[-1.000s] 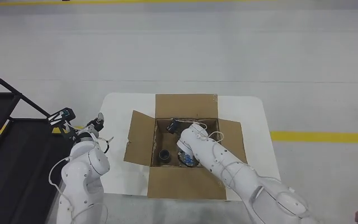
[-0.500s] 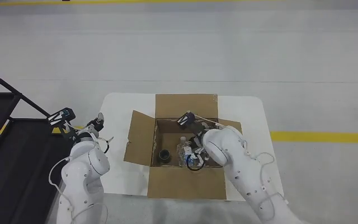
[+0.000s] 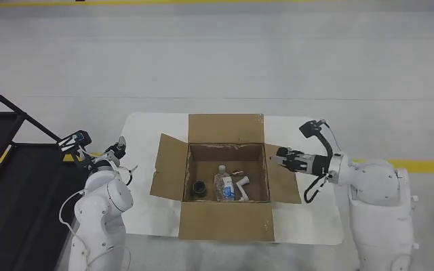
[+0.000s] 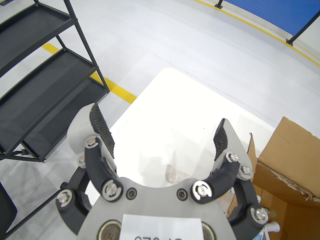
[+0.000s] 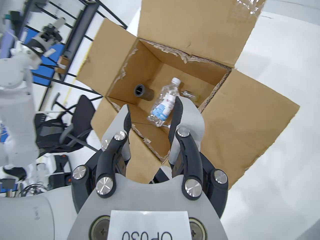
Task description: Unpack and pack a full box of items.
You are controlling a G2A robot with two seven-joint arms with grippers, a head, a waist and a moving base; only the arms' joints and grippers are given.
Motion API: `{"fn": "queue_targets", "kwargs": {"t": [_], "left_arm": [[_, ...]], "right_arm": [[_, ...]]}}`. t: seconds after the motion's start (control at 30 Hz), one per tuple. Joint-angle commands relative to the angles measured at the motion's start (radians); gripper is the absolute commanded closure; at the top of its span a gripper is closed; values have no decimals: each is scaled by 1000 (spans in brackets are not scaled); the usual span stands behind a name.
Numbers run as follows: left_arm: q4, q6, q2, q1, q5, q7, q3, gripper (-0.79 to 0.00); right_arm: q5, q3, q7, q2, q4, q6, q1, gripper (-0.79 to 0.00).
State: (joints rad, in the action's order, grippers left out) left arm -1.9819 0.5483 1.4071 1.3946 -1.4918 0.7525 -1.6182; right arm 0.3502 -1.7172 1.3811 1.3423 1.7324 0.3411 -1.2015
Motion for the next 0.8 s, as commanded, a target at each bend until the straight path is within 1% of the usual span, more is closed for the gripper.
{"fn": "queue_targets", "kwargs": {"t": [0.0, 0.37, 0.4, 0.47, 0.53, 0.6, 0.63, 0.67, 0.73, 0.77], "left_arm": [[0, 0, 0, 0, 0, 0, 0, -785], [0, 0, 0, 0, 0, 0, 0, -785], [0, 0, 0, 0, 0, 0, 0, -785], [0, 0, 0, 0, 0, 0, 0, -785], [0, 0, 0, 0, 0, 0, 0, -785], [0, 0, 0, 0, 0, 0, 0, -785], [0, 0, 0, 0, 0, 0, 0, -785], [0, 0, 0, 0, 0, 0, 0, -785], [0, 0, 0, 0, 0, 0, 0, -785], [0, 0, 0, 0, 0, 0, 0, -785]], "right_arm": [[-73, -5, 14, -4, -17, 7, 1, 0], [-73, -5, 14, -4, -17, 7, 1, 0], [-76, -5, 5, -4, -20, 4, -2, 0], [-84, -15, -49, -7, -44, -20, -16, 0], [-158, -45, -80, -11, -89, -37, -27, 0], [-213, -94, -84, -20, -133, -25, -33, 0], [-247, -119, -80, -25, -160, -19, -39, -74], [-280, -144, -68, -30, -187, -11, -43, -197], [-325, -199, -52, -43, -258, -3, -49, -274], [-355, -224, -40, -49, -298, 3, -50, -296]]}}
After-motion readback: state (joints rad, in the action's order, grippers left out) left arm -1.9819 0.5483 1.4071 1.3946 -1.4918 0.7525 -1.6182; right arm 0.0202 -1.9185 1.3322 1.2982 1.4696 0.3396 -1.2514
